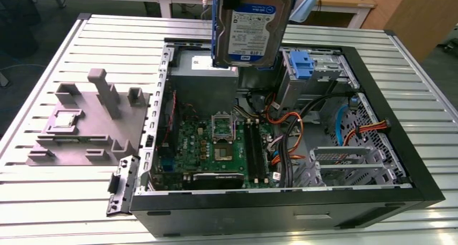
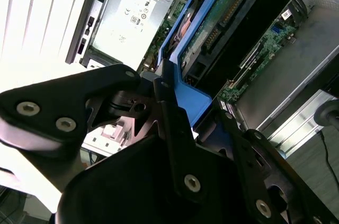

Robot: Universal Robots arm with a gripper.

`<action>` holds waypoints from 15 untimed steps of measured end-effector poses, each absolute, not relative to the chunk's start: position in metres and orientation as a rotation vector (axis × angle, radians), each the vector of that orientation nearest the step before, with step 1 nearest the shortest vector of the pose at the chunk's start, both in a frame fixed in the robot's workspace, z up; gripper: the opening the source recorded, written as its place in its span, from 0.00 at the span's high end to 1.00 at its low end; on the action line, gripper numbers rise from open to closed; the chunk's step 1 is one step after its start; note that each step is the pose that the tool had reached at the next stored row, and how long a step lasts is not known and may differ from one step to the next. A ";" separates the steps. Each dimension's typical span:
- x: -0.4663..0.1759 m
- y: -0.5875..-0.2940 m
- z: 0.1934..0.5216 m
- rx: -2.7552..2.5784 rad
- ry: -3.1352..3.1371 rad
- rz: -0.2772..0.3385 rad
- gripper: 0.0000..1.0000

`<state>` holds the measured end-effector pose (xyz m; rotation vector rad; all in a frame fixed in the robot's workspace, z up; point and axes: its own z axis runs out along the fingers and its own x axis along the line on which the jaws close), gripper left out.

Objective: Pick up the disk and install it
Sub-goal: 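Insert the disk into the insertion slot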

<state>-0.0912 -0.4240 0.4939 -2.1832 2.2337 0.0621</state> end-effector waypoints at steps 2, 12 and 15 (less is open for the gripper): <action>-0.091 -0.425 0.494 -2.184 2.234 0.062 0.64; -0.091 -0.435 0.494 -2.187 2.237 0.054 0.64; -0.091 -0.441 0.493 -2.187 2.238 0.053 0.64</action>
